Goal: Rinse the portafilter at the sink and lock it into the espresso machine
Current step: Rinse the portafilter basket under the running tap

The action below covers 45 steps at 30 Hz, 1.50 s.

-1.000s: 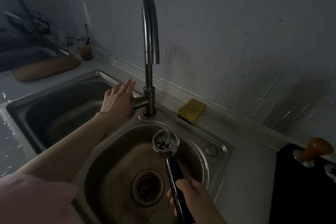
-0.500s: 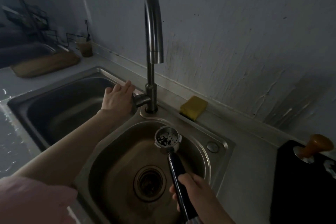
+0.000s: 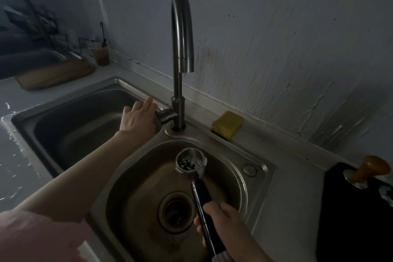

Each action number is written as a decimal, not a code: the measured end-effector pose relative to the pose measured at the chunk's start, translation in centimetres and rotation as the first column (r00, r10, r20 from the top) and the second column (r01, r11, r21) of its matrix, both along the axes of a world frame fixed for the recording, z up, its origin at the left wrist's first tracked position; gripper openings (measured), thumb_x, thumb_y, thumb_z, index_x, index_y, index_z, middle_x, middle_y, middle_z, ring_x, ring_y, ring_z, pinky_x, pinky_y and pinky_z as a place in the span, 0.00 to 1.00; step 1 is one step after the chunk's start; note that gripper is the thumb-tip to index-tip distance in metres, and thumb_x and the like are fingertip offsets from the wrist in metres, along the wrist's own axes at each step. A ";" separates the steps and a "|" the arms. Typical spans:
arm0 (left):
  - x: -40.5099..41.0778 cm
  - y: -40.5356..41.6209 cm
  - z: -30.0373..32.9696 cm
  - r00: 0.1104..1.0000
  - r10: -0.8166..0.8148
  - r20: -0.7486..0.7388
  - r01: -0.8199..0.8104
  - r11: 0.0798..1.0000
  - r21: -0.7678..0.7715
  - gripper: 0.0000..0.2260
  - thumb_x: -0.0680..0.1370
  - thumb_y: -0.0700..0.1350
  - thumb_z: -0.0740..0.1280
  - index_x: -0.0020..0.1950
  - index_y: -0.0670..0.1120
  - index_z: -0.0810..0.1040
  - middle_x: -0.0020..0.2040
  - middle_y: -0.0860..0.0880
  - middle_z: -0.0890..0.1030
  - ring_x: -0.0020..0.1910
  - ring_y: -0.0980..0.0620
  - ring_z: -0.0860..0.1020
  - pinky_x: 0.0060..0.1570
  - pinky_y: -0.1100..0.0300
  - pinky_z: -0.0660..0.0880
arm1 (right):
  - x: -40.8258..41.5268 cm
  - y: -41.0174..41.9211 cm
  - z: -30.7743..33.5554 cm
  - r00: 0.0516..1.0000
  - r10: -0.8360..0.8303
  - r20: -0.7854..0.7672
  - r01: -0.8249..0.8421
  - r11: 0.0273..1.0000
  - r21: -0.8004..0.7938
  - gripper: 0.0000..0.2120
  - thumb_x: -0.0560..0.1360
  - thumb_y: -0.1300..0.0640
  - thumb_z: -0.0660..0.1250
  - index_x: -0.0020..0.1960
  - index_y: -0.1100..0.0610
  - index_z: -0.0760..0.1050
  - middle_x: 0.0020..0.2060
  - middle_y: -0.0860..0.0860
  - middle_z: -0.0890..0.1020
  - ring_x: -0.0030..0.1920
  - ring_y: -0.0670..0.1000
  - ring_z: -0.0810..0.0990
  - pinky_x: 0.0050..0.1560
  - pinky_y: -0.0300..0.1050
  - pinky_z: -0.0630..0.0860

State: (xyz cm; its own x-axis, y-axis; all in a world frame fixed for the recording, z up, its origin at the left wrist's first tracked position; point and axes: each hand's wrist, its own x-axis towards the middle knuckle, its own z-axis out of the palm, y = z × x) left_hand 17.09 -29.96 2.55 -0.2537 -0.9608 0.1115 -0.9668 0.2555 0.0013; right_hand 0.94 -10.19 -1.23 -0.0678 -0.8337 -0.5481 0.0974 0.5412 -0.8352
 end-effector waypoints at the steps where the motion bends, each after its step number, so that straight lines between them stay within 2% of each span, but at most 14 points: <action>1: 0.0 0.0 -0.1 1.000 -0.002 0.002 0.002 1.000 0.002 0.27 0.75 0.48 0.62 0.72 0.47 0.58 0.76 0.47 0.56 0.69 0.44 0.63 0.65 0.49 0.63 | 0.1 0.0 0.0 1.000 0.004 0.007 -0.004 1.000 -0.003 0.07 0.76 0.58 0.60 0.43 0.59 0.75 0.27 0.51 0.79 0.28 0.47 0.76 0.26 0.40 0.72; 6: 0.1 0.2 -0.3 1.000 0.002 0.002 -0.002 1.000 0.020 0.29 0.75 0.47 0.62 0.74 0.47 0.56 0.77 0.47 0.55 0.69 0.44 0.63 0.64 0.50 0.64 | 0.1 -0.1 0.0 0.999 0.023 0.024 -0.023 1.000 -0.010 0.07 0.76 0.57 0.59 0.45 0.59 0.75 0.28 0.51 0.79 0.27 0.46 0.76 0.25 0.38 0.72; 9: 0.1 0.3 -0.4 1.000 0.010 -0.009 -0.009 1.000 0.029 0.29 0.75 0.46 0.61 0.74 0.47 0.54 0.77 0.47 0.52 0.69 0.44 0.63 0.65 0.50 0.64 | 0.2 -0.1 -0.3 1.000 0.029 0.004 -0.029 0.999 -0.012 0.09 0.75 0.56 0.59 0.42 0.59 0.76 0.24 0.49 0.79 0.25 0.44 0.76 0.26 0.39 0.71; 13: 0.1 0.5 -0.3 0.992 0.029 -0.126 -0.017 0.995 0.097 0.29 0.76 0.47 0.61 0.75 0.49 0.53 0.78 0.48 0.50 0.71 0.43 0.61 0.67 0.47 0.63 | 0.3 -0.6 -0.3 0.999 0.038 0.001 -0.038 0.999 -0.022 0.10 0.75 0.56 0.59 0.40 0.59 0.75 0.24 0.48 0.79 0.25 0.44 0.75 0.29 0.39 0.71; 18: 1.0 1.9 -1.2 0.953 0.029 -0.301 0.002 0.995 0.103 0.29 0.77 0.48 0.60 0.75 0.50 0.53 0.78 0.51 0.50 0.73 0.42 0.58 0.68 0.43 0.60 | 0.8 -2.3 0.3 0.998 0.054 -0.034 -0.055 0.998 -0.041 0.10 0.76 0.54 0.59 0.39 0.56 0.75 0.30 0.50 0.79 0.28 0.44 0.76 0.32 0.38 0.72; 22: 1.5 2.0 -1.0 0.982 -0.056 -0.181 0.058 0.998 0.002 0.30 0.77 0.48 0.59 0.76 0.50 0.49 0.78 0.51 0.47 0.75 0.45 0.53 0.72 0.46 0.54 | 0.7 -3.1 0.7 0.996 0.073 -0.042 -0.075 0.995 -0.062 0.11 0.76 0.53 0.58 0.40 0.55 0.75 0.33 0.50 0.79 0.32 0.45 0.77 0.35 0.39 0.72; 24: 1.2 1.5 -0.9 0.991 -0.098 -0.088 0.096 0.995 -0.030 0.29 0.77 0.48 0.59 0.76 0.49 0.50 0.78 0.50 0.49 0.76 0.47 0.50 0.73 0.48 0.50 | 0.6 -3.1 0.6 0.997 0.065 -0.041 -0.068 0.996 -0.059 0.10 0.76 0.53 0.58 0.40 0.55 0.75 0.32 0.50 0.79 0.31 0.45 0.77 0.34 0.39 0.72; 27: 0.5 0.9 -0.8 0.997 -0.064 0.044 0.065 0.998 -0.002 0.29 0.77 0.49 0.58 0.75 0.48 0.51 0.78 0.50 0.51 0.76 0.47 0.48 0.74 0.48 0.46 | 0.7 -3.0 0.4 0.997 0.054 -0.048 -0.057 0.997 -0.059 0.11 0.75 0.54 0.59 0.38 0.55 0.75 0.30 0.50 0.79 0.27 0.44 0.76 0.30 0.38 0.72; 34: 0.6 1.1 -1.2 0.994 -0.045 0.102 0.046 0.999 -0.009 0.28 0.77 0.47 0.58 0.75 0.45 0.52 0.78 0.47 0.53 0.77 0.49 0.49 0.75 0.52 0.43 | 0.4 -2.6 0.5 0.997 0.067 -0.048 -0.070 0.995 -0.066 0.10 0.75 0.53 0.60 0.38 0.56 0.75 0.30 0.50 0.79 0.28 0.45 0.76 0.31 0.39 0.72; 37: 0.4 1.5 -1.3 0.991 -0.025 0.135 0.023 1.000 0.015 0.28 0.78 0.47 0.55 0.76 0.43 0.49 0.78 0.46 0.49 0.77 0.49 0.45 0.75 0.52 0.40 | 0.4 -2.6 0.4 0.996 0.075 -0.055 -0.078 0.995 -0.061 0.10 0.75 0.53 0.60 0.40 0.57 0.75 0.31 0.50 0.79 0.29 0.45 0.76 0.31 0.39 0.72; 45: 0.5 1.1 -0.9 0.999 -0.043 0.007 0.042 0.997 0.070 0.28 0.78 0.48 0.56 0.75 0.43 0.50 0.78 0.46 0.49 0.77 0.48 0.45 0.75 0.51 0.41 | 0.8 -2.3 0.2 0.996 0.070 -0.053 -0.070 0.998 0.000 0.10 0.75 0.53 0.60 0.42 0.58 0.75 0.31 0.51 0.79 0.27 0.45 0.76 0.31 0.39 0.72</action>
